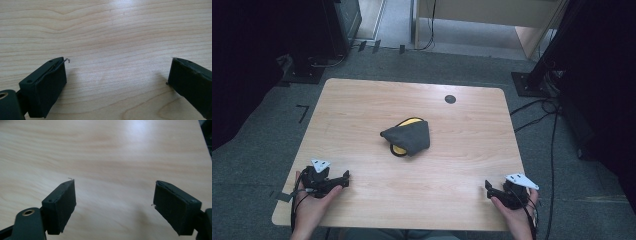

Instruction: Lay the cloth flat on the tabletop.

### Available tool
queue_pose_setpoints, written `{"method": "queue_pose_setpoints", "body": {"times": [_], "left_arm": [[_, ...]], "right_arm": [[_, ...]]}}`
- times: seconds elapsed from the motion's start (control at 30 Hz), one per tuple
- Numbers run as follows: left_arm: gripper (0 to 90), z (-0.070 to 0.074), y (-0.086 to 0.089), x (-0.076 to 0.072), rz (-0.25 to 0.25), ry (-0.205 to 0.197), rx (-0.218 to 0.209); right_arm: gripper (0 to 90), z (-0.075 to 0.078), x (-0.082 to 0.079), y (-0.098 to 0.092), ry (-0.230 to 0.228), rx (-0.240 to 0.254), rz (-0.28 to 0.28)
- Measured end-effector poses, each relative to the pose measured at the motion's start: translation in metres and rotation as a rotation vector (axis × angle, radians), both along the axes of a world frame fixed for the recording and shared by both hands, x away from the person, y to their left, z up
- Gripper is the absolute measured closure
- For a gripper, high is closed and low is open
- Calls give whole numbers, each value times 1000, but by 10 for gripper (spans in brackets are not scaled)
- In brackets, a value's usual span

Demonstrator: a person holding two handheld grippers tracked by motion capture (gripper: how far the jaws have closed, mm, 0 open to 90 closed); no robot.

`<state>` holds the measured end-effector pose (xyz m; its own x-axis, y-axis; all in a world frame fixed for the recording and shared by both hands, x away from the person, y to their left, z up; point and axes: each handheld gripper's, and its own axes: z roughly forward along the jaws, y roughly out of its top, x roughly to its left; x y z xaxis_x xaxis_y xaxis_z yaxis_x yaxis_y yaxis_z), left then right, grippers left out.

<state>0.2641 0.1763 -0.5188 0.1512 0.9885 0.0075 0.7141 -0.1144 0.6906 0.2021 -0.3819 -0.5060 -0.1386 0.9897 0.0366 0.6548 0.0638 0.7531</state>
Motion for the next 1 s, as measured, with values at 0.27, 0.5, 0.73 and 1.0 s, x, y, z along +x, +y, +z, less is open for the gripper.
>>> {"method": "queue_pose_setpoints", "body": {"times": [0.27,0.5,0.73,1.0], "left_arm": [[21,0,10,17,65,1,1],[22,0,12,12,65,1,1],[22,0,12,12,63,-1,0],[24,6,13,9,30,-45,-39]], "right_arm": [[193,32,34,51,-48,37,108],[258,53,70,136,-109,54,244],[208,40,103,204,-65,9,328],[652,23,131,243,-30,-70,341]]}}
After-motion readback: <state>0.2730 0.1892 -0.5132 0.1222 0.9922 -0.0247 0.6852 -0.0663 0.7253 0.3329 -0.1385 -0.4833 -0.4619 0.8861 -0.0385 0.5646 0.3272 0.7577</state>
